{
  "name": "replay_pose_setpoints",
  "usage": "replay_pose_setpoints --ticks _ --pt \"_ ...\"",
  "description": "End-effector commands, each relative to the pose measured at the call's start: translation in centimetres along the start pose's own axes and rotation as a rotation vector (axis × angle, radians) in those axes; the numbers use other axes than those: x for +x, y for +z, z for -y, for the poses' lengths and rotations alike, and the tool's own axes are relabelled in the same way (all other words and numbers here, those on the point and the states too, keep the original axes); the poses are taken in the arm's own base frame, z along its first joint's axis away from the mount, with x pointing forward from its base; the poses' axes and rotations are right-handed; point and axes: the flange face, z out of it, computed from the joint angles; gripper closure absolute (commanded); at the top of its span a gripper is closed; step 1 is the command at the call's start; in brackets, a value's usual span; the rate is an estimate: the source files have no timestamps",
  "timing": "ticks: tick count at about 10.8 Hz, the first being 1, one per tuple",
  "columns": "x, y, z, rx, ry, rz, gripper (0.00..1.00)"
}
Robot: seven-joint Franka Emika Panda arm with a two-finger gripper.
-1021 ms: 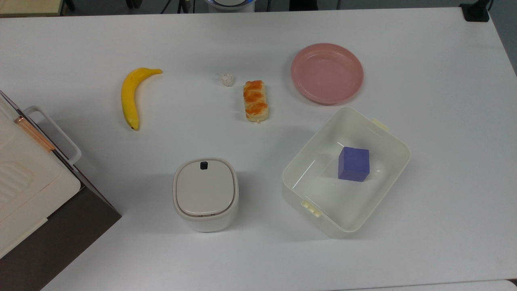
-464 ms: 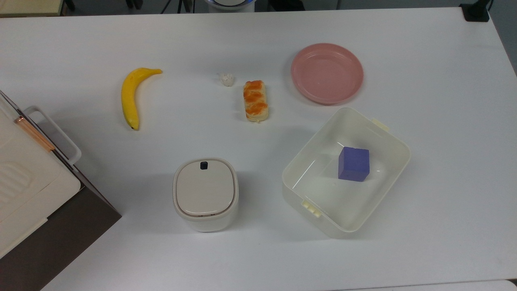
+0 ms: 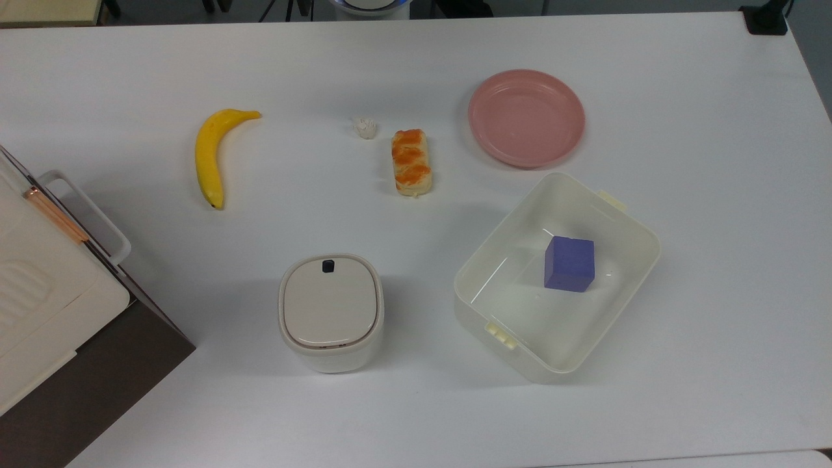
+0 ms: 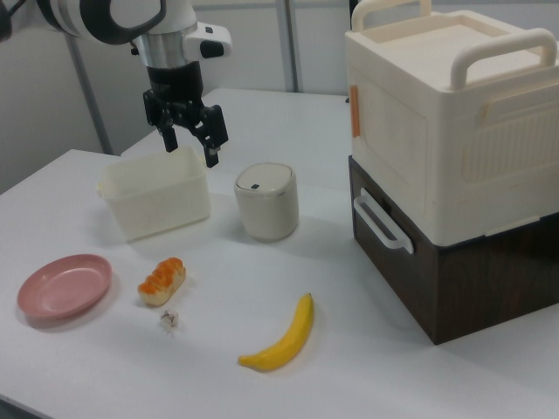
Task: Put the bread on a plate
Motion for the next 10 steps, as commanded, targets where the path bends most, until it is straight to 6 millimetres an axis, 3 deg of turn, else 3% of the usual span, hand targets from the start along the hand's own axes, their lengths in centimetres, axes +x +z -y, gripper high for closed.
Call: replay_pose_setpoints --ticks 1,10 --pt "-0.59 0.18 -0.07 -0.001 -0.030 0.014 0.00" --pt "-0.98 0.29 0.27 -0.046 -0.044 0.042 0.00"
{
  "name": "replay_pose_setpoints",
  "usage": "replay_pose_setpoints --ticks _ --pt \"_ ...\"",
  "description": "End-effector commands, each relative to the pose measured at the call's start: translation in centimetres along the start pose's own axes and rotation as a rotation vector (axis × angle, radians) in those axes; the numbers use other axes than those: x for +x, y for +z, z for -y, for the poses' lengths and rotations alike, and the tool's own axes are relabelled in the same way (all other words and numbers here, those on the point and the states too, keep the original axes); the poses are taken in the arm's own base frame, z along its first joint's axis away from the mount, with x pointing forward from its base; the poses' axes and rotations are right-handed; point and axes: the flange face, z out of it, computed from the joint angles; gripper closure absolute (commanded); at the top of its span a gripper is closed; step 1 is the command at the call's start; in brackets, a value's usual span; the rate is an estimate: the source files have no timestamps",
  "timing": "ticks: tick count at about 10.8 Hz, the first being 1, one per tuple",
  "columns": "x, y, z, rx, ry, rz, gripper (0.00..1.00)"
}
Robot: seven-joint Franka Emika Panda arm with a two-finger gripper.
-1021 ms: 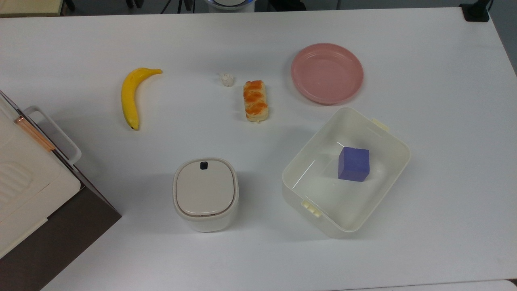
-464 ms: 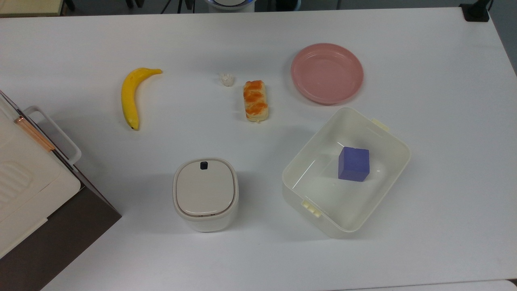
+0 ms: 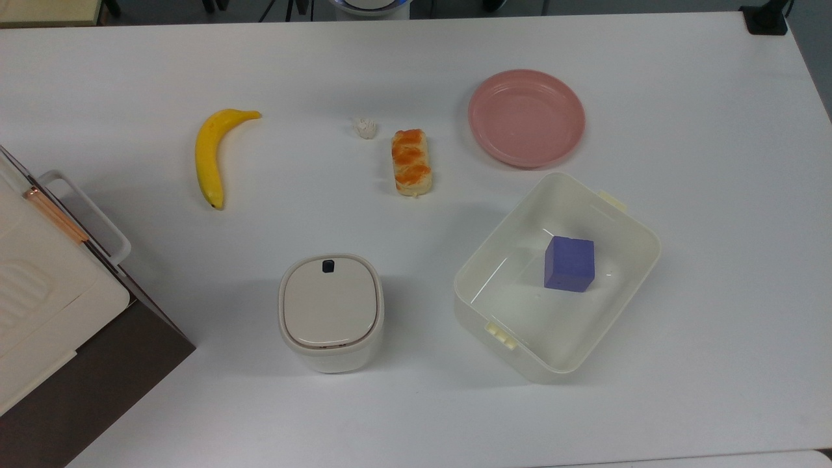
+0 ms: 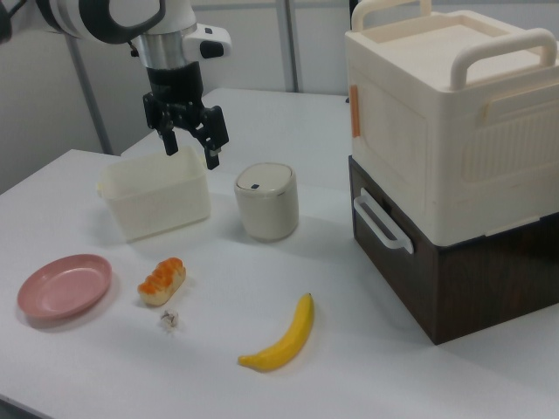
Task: Put the bread on a plate
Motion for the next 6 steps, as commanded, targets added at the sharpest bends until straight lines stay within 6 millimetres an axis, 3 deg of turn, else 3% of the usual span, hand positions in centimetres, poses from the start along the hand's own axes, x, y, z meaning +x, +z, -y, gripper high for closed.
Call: replay_pose_setpoints --ticks 1,6 --pt "-0.76 0.16 0.27 -0.021 -0.027 0.025 0.00" --pt "-1.53 -0.33 -0.55 -0.007 -0.007 0.065 0.00"
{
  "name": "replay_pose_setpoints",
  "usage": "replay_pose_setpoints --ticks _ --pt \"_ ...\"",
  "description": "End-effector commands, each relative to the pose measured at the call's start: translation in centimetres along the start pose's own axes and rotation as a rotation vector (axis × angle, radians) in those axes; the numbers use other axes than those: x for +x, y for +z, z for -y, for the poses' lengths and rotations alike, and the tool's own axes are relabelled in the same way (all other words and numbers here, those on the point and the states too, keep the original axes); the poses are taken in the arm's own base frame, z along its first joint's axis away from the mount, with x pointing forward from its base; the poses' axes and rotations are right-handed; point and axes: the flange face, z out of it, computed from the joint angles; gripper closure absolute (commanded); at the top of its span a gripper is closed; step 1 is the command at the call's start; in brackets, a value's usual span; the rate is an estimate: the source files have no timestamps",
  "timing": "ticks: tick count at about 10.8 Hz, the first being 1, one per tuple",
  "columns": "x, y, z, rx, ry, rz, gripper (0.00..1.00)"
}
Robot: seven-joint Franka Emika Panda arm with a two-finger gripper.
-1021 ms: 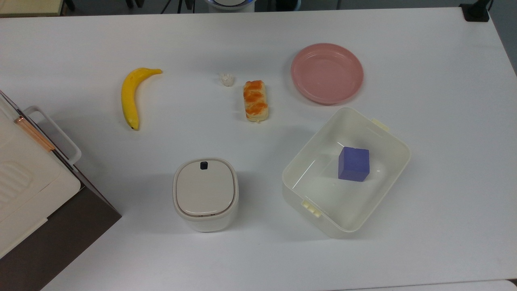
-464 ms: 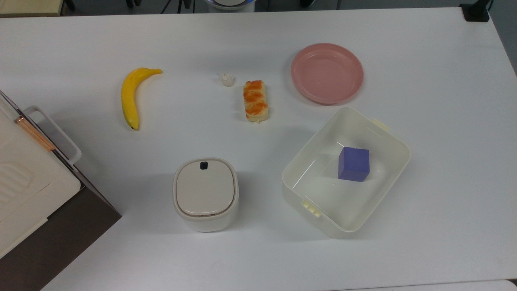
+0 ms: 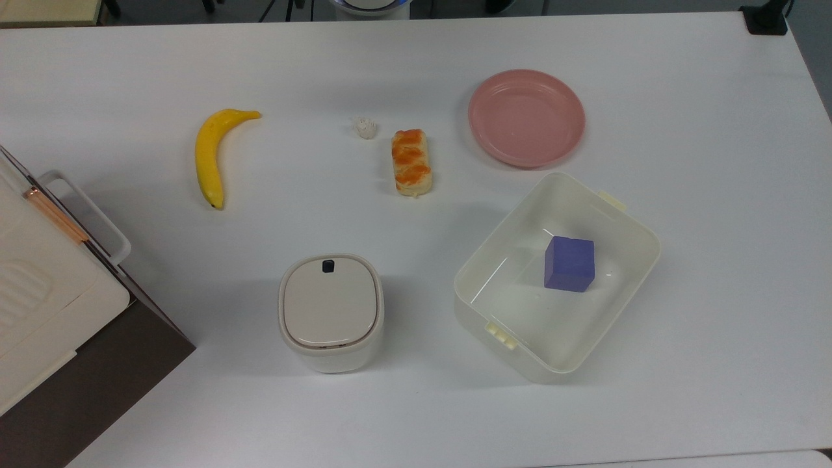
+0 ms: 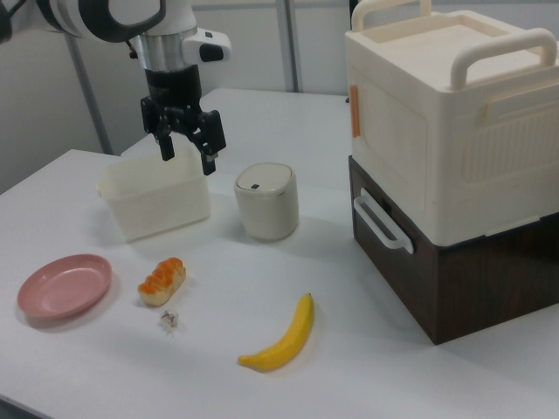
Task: Put the bread on a plate
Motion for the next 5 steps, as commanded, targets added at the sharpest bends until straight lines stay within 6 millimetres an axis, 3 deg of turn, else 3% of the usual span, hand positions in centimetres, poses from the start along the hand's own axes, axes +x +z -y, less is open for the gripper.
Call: replay_pose_setpoints --ticks 1,4,5 --pt "-0.9 -0.5 -0.2 -0.005 -0.015 0.016 0.00" --pt "-0.5 0.2 0.9 -0.028 -0.044 0.024 0.00" --pt "-0.4 1.3 2.4 -0.053 -0.114 0.045 0.00"
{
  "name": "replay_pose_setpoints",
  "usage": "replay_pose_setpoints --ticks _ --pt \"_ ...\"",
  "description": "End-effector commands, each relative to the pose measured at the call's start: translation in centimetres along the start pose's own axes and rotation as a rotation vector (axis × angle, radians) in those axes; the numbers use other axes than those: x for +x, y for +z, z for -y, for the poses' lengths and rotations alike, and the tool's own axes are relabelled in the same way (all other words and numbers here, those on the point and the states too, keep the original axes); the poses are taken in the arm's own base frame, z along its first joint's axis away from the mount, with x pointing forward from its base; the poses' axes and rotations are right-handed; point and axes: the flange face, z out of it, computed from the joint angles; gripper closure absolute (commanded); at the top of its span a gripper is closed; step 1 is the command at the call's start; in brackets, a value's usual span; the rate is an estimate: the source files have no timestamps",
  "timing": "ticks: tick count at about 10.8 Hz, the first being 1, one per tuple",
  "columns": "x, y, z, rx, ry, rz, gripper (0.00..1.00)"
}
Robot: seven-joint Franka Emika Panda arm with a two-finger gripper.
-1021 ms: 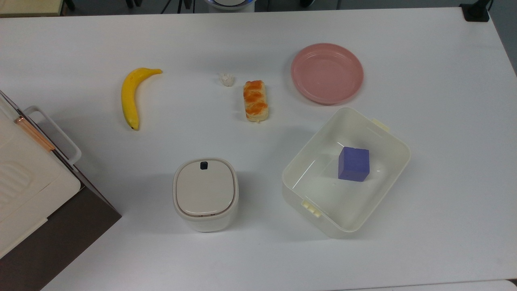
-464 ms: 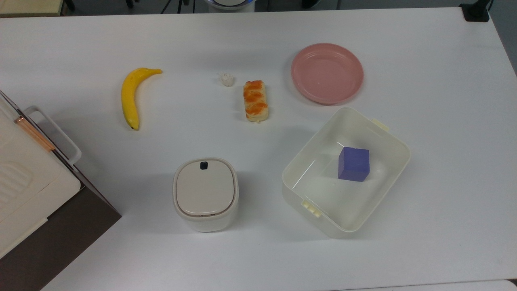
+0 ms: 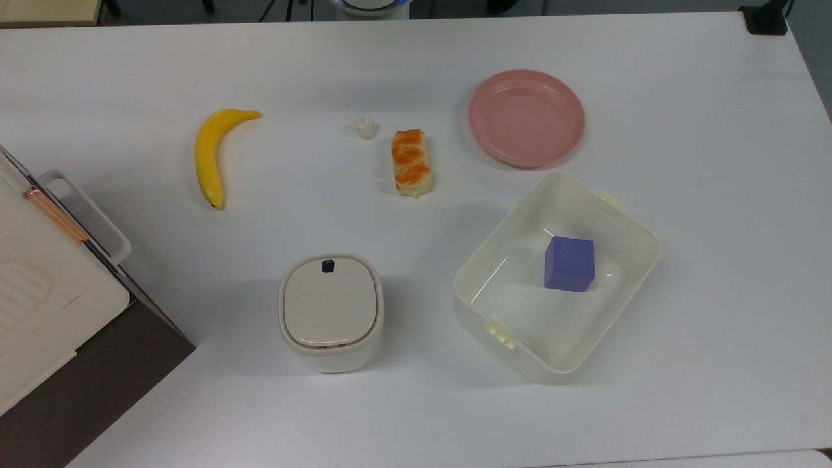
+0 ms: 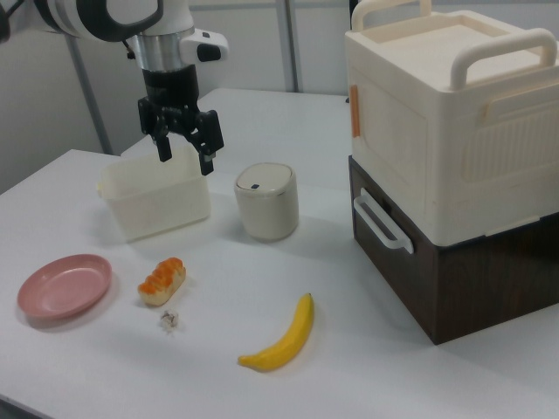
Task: Put the bread on a plate
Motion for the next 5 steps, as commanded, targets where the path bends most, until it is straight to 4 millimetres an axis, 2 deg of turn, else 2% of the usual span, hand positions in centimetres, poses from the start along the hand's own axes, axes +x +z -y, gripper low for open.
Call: replay_pose_setpoints --ticks 1,5 --pt "-0.3 2.2 3.8 -0.057 -0.185 0.057 0.00" --pt "-0.1 5.5 6.3 -0.056 -0.253 0.079 0.00"
